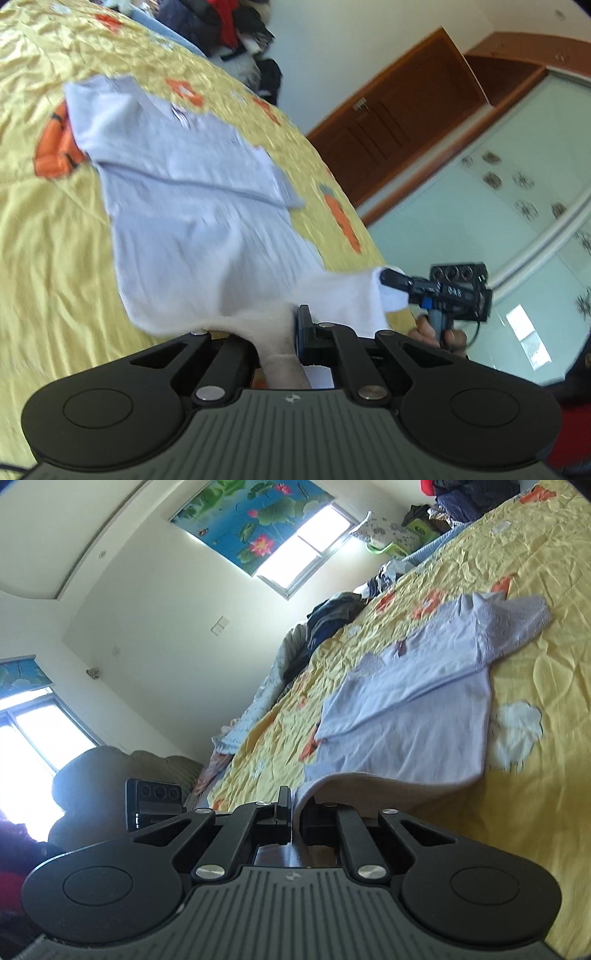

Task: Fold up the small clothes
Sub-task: 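Lift the hem with both grippers and fold it over toward the collar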

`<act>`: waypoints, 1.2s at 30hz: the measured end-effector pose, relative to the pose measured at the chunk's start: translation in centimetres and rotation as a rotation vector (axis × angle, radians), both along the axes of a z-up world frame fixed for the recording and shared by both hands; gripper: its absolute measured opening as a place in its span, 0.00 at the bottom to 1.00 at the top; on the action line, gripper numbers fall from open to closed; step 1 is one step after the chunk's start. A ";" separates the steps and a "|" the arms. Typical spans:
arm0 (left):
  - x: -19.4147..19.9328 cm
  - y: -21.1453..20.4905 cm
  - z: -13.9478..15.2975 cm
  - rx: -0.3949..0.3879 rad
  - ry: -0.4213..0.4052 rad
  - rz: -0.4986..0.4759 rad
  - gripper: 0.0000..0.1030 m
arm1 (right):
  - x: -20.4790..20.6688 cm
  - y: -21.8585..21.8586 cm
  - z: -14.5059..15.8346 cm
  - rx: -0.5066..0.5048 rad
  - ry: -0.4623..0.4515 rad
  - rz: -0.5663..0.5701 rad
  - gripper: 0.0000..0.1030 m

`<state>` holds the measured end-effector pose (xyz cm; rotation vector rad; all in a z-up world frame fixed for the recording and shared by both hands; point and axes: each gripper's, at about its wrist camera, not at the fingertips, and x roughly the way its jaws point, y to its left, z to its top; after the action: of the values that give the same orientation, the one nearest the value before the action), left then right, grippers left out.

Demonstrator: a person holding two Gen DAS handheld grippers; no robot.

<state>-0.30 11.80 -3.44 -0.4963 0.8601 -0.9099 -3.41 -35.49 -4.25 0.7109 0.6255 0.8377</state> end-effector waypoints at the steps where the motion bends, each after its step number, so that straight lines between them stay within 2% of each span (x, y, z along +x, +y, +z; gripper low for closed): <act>1: 0.4 0.1 0.2 -0.002 -0.005 0.012 0.04 | 0.4 0.0 0.1 0.007 -0.004 -0.010 0.11; 10: 3.6 0.6 2.0 -0.010 -0.060 0.133 0.04 | 3.9 -0.6 0.0 0.044 -0.016 -0.142 0.11; 14: 4.7 0.7 2.0 -0.007 -0.056 0.187 0.04 | 5.3 -1.4 -0.5 0.061 -0.001 -0.223 0.11; 17: 5.5 1.1 1.4 -0.025 -0.015 0.220 0.04 | 5.9 -1.6 -1.0 0.085 0.013 -0.261 0.11; 22: 6.1 0.9 1.1 0.003 -0.012 0.228 0.04 | 7.1 -1.5 -1.7 0.081 0.036 -0.285 0.11; 25: 6.2 0.6 1.1 0.016 -0.019 0.220 0.04 | 7.7 -1.1 -2.1 0.045 0.059 -0.261 0.11; 28: 6.2 0.4 1.1 0.028 -0.025 0.214 0.04 | 8.1 -0.6 -2.7 -0.020 0.110 -0.240 0.18; 29: 6.2 0.3 1.1 0.029 -0.025 0.213 0.04 | 8.1 -0.3 -2.9 -0.055 0.118 -0.240 0.24; 31: 6.2 0.3 1.0 0.031 -0.021 0.212 0.04 | 8.3 -0.2 -3.4 -0.072 0.137 -0.244 0.60; 32: 6.1 0.3 0.9 0.033 -0.021 0.213 0.04 | 8.4 -0.2 -3.7 -0.058 0.144 -0.233 0.69; 35: 6.1 0.2 0.8 0.040 -0.023 0.214 0.04 | 8.4 0.0 -4.1 -0.062 0.133 -0.227 0.68; 36: 6.1 0.3 0.8 0.042 -0.023 0.216 0.04 | 8.5 0.2 -4.2 -0.070 0.131 -0.222 0.64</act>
<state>5.77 12.05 -2.64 -0.5305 0.7869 -0.6974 5.11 -35.26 -8.41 0.7604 0.6765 0.5647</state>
